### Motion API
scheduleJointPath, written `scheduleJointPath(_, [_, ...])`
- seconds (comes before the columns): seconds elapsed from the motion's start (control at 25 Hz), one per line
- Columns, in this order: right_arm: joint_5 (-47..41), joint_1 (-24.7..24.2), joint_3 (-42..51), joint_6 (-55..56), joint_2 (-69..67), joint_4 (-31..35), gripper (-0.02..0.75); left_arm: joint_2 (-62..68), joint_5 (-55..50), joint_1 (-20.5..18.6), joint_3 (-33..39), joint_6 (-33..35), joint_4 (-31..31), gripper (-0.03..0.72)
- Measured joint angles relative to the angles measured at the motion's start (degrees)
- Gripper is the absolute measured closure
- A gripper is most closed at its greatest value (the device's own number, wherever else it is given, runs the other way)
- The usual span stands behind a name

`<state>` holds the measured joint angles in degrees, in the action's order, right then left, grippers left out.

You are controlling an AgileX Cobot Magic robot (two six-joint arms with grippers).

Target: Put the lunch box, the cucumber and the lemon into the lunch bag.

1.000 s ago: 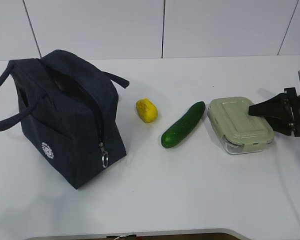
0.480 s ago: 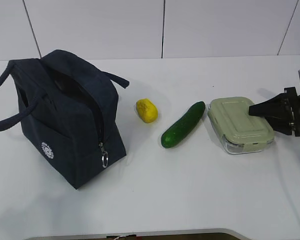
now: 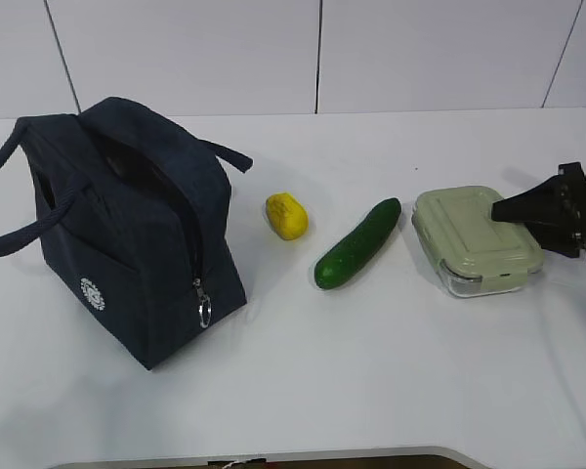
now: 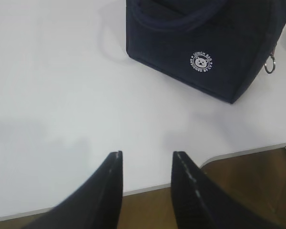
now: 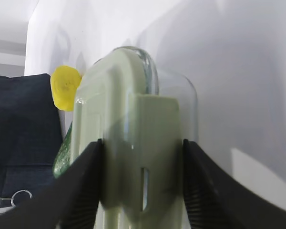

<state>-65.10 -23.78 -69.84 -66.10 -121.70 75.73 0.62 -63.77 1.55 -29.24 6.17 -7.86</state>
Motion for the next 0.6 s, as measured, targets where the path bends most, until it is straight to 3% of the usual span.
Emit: scheduleJointPath(0.6, [0.12, 0.00, 0.00, 2.63, 7.86, 2.95, 0.361, 15.47, 3.02, 0.00, -9.65, 0.00, -0.72, 0.446])
